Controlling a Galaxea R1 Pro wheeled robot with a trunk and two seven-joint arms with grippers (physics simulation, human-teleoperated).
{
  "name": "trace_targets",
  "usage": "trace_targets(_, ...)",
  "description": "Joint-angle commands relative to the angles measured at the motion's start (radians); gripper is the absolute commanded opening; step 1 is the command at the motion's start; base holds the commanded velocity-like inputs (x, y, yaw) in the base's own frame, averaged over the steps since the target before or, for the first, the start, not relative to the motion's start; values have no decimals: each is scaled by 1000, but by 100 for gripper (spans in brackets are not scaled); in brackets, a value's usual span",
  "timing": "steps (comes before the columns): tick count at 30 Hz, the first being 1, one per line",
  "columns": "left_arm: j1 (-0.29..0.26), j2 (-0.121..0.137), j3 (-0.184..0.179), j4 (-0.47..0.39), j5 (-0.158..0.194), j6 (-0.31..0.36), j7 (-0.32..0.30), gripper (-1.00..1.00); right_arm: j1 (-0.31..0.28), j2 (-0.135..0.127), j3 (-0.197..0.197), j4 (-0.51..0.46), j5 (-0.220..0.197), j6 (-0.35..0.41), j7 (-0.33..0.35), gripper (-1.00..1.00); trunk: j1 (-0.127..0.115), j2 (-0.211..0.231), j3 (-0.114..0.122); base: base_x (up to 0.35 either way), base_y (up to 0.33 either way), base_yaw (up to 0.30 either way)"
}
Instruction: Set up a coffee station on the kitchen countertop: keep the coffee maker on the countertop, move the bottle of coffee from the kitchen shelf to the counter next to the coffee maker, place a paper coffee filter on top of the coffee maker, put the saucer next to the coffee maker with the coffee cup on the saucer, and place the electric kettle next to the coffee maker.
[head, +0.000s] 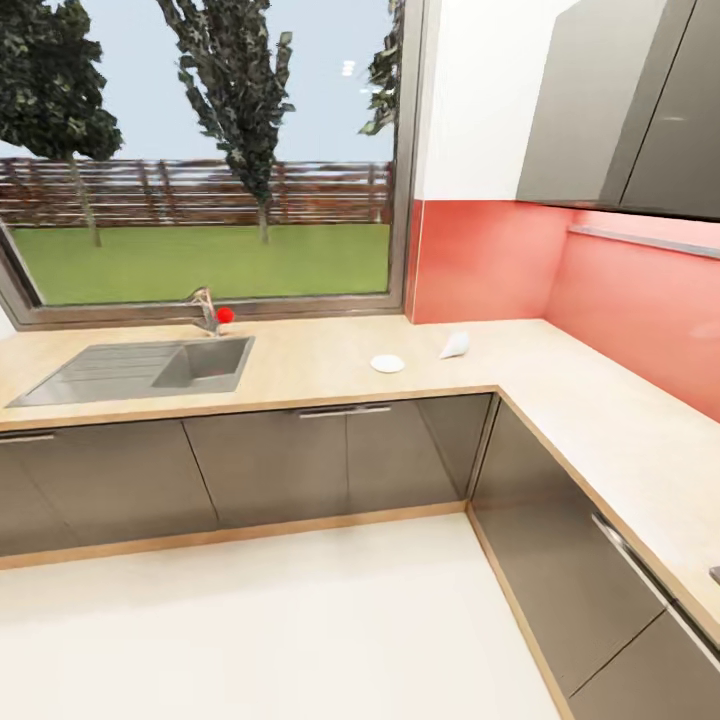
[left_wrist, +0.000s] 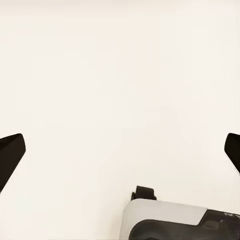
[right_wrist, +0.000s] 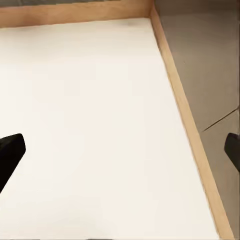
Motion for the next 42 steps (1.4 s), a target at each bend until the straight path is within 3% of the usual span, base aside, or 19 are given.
trace_targets(1, -1, 0, 1, 1, 1, -3, 1, 100, 0, 0, -1, -34, 1, -1, 0, 100, 1, -2, -2, 316, -49, 0)
trace_targets(5, -1, 0, 2, 1, 2, -3, 2, 100, 0, 2, -1, -288, -3, 41, -5, 100, 1, -2, -2, 207, -42, 0)
trace_targets(8, -1, 4, 3, 1, 3, -3, 3, 100, -1, 6, -1, -461, -6, 156, -6, 100, 1, -2, -2, 60, -12, 0)
trace_targets(12, -1, 12, 5, 2, 1, 2, 3, 100, -16, 11, 0, -821, -10, 482, -5, 100, 1, -2, -2, 13, -3, 0)
trace_targets(14, -1, 14, 5, 3, 1, 3, 3, 100, -53, 12, 0, -859, -10, 533, -6, 100, 1, -2, -2, 2, 0, 0)
trace_targets(18, 1, 24, 4, 6, 0, 5, 3, 100, -202, 12, 0, -885, -11, 642, -7, 100, 1, -2, -2, 28, 0, 0)
trace_targets(20, 1, 35, 3, 35, -1, 6, 3, 100, -284, 12, 0, -888, -14, 740, -5, 100, 1, -2, -2, 148, 0, 0)
trace_targets(21, 1, 46, 2, 79, -2, 6, 3, 100, -364, 12, 0, -889, -16, 832, -3, 100, 1, -2, -2, 255, -18, 0)
trace_targets(24, 0, 61, 0, 127, -3, 6, 3, 100, -445, 12, 0, -890, -18, 915, 6, 100, 1, -2, -2, 291, -54, 0)
trace_targets(34, 1, 94, -1, 233, -3, 10, 3, 100, -485, 12, 0, -871, -20, 961, 202, 100, 1, -2, -2, 329, -99, 0)
trace_targets(38, 3, 105, -1, 295, -8, 15, 4, 100, -485, 10, -3, -867, -16, 962, 211, 100, 1, -2, -2, 334, -117, 0)
trace_targets(42, 11, 106, -1, 309, -35, 17, 23, 100, -485, 10, -3, -850, -17, 961, 211, 100, 1, -2, -2, 334, -124, 0)
